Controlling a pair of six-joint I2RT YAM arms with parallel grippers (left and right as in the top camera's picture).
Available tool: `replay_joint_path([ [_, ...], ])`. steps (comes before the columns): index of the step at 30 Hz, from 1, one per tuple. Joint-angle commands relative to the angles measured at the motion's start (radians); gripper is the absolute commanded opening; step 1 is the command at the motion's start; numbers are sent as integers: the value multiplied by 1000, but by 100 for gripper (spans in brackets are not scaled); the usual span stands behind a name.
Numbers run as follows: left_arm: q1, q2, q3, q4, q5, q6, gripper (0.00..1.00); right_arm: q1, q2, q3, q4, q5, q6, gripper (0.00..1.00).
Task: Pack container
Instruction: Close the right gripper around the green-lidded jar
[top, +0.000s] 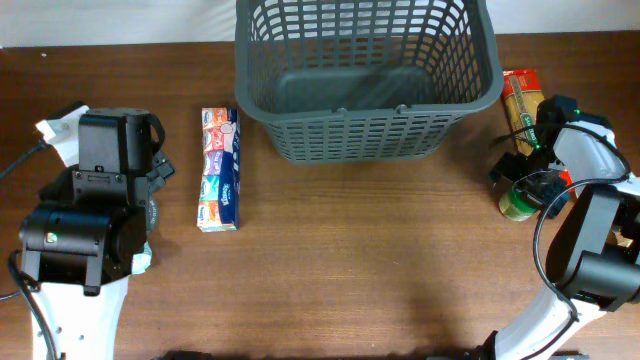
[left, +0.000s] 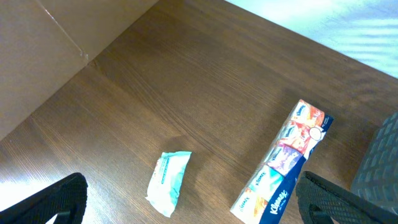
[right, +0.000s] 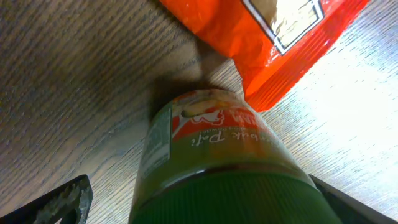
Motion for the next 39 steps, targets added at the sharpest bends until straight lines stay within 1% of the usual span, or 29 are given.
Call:
replay_joint_path([
  [1,5,-8,14,-1,4,-6,100,5,16,-2,7,21,-4,99],
  [16,5,-8,14,-1,4,-6,100,4,18,-5,31,21,-30,99],
  [39,5,-8,14,-1,4,-6,100,3,18,-18,48,24,-30,99],
])
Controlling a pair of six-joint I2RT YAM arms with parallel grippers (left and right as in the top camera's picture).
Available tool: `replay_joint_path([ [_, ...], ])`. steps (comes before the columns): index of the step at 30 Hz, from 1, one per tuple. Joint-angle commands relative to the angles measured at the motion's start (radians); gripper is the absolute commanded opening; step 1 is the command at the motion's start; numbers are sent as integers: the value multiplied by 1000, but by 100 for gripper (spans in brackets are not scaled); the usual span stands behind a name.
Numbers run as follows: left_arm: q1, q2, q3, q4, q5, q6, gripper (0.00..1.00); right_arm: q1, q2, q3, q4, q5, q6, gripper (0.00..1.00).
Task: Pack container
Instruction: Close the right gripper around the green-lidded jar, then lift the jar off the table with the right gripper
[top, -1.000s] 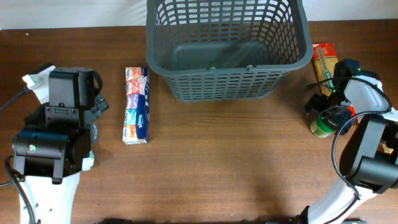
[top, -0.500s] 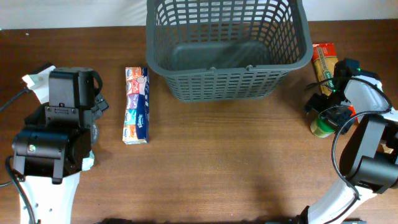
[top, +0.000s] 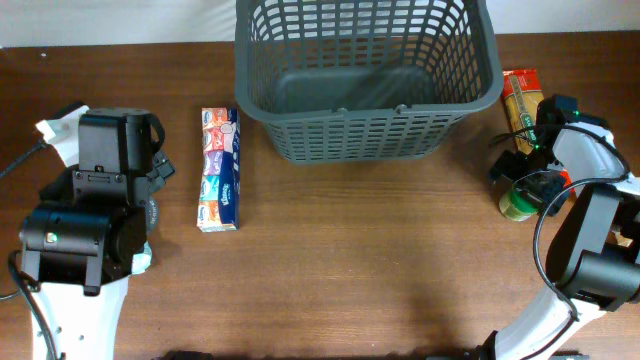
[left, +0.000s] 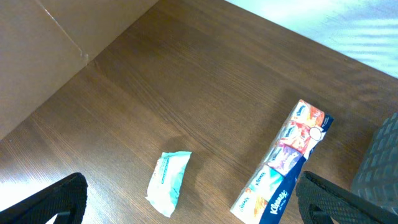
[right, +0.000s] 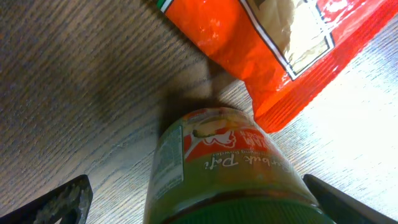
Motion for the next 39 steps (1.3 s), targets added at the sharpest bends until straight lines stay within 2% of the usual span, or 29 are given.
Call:
replay_joint_path([
  [1,5,-8,14,-1,4,-6,100,3,17,-8,1,23,-3,99],
  [34,5,-8,14,-1,4,-6,100,3,17,-29,7,38,-3,99],
  [39,5,-8,14,-1,4,-6,100,3,17,-32,11,39,-3,55],
])
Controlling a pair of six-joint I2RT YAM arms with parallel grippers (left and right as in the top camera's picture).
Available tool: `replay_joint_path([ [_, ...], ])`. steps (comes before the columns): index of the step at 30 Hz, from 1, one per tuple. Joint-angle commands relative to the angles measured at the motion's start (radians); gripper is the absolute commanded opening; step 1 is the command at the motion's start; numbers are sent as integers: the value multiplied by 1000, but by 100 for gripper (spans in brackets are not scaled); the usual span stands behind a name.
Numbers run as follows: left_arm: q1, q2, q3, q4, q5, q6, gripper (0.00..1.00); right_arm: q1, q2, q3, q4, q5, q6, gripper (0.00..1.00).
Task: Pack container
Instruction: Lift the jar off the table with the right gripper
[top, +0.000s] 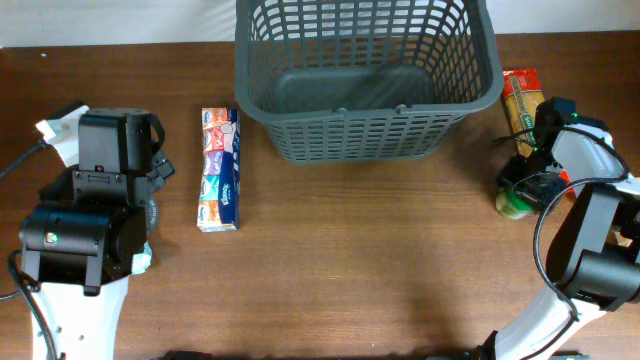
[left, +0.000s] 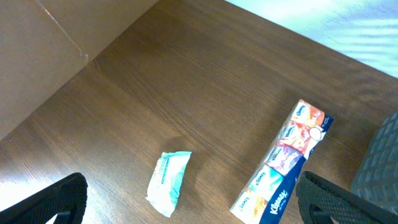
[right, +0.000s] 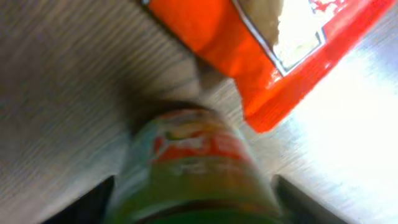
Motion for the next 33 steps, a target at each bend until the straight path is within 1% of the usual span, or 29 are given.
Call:
replay_joint_path([
  [1,5,-8,14,-1,4,-6,100,3,17,-15,6,19,2,51],
  [3,5,-8,14,-1,4,-6,100,3,17,-15,6,20,5,46],
  [4,5,-8,14,-1,4,-6,100,3,17,-15,8,20,5,40],
  [5,5,-8,14,-1,4,-6,100,3,17,-15,9,20,5,27],
  [6,5,-8,14,-1,4,-6,99,3,17,-15,10,21,4,17],
  [7,5,-8,14,-1,4,-6,100,3,17,-15,12,24,4,11],
  [9,5,-8,14,-1,4,-6,100,3,17,-15,12,27,4,4],
  [19,5,-8,14,-1,4,-6,100,0,17,-5,-12,58,1,4],
  [23,5,-8,14,-1,4,-6,99,-29,17,60,-63,57,1,4],
  [29,5,-8,14,-1,4,-6,100,-101,17,321,-250,56,1,4],
  [31,5,-8,14,-1,4,-6,100,-131,17,472,-346,56,1,4],
  [33,5,-8,14,-1,4,-6,100,-144,16,560,-399,52,1,4],
])
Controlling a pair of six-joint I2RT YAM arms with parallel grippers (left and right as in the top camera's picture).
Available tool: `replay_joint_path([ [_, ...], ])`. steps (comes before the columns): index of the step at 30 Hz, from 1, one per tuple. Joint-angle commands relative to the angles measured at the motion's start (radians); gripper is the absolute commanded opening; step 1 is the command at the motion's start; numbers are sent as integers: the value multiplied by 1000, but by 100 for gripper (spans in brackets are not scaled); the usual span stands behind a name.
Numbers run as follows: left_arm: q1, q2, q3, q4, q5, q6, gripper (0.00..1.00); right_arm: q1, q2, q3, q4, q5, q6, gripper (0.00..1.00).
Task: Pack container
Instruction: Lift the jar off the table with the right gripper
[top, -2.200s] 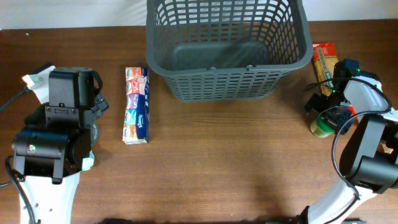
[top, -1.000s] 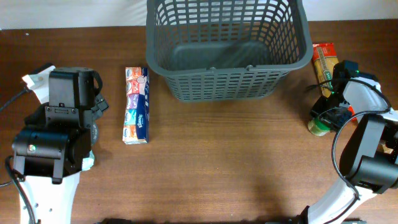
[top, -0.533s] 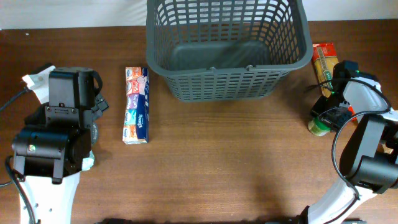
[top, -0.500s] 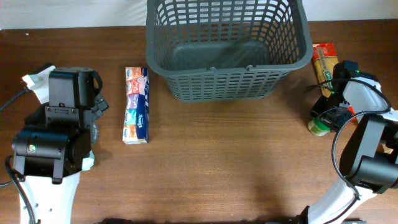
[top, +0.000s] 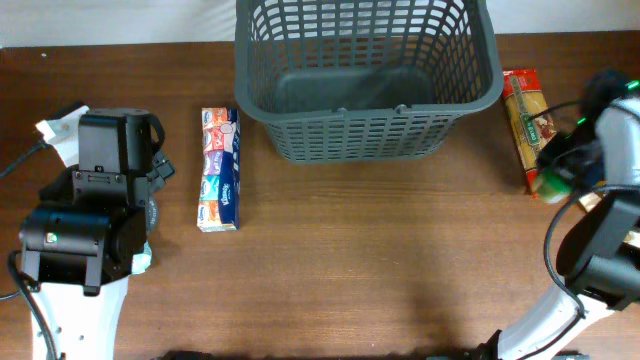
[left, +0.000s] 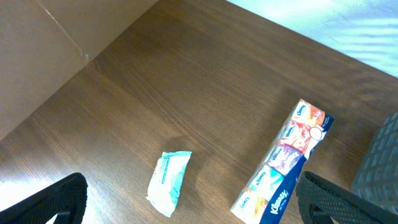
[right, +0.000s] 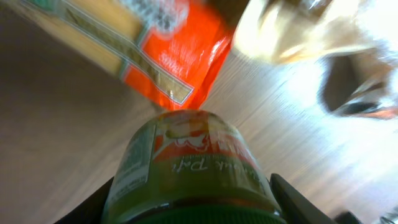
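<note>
The grey mesh basket (top: 372, 108) stands at the back middle of the table. My right gripper (right: 194, 200) is shut on a green-lidded jar (right: 186, 158) and holds it clear of the table, at the right edge in the overhead view (top: 552, 180). An orange pasta packet (top: 522, 112) lies just beyond it. A tissue multipack (top: 219, 170) lies left of the basket, also in the left wrist view (left: 286, 162), with a small teal wipes pack (left: 169, 182) beside it. My left gripper (left: 193, 208) hangs open above them, holding nothing.
The left arm's body (top: 90, 215) covers the table's left side in the overhead view. A clear crinkled bag (right: 292, 31) and a dark object (right: 348, 93) lie blurred beyond the pasta packet. Bare brown tabletop (top: 380, 260) stretches in front of the basket.
The jar was standing on the table with my right gripper shut on it. Now it is lifted off the wood and sits further right and back. The left arm has not moved.
My right gripper stood open around the jar beside the pasta packet at the two oldest moments. Then its fingers had shut on the jar, still on the table. Now the jar hangs in the gripper above the table. The left arm stayed still throughout.
</note>
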Motion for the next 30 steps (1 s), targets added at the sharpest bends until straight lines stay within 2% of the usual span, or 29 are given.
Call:
replay_joint_path([
  [1,5,-8,14,1,4,-6,100,-35,-16,210,-89,16,4,4],
  [5,5,-8,14,1,4,-6,100,-40,-16,405,-211,-60,-20,4],
  [9,5,-8,14,1,4,-6,100,-25,-16,634,-322,-270,-75,4],
  [14,5,-8,14,1,4,-6,100,16,-29,838,-341,-490,-101,4],
  [24,5,-8,14,1,4,-6,100,176,-38,1211,-327,-532,-100,4],
  [30,5,-8,14,1,4,-6,100,341,-37,1284,-287,-534,-97,4],
])
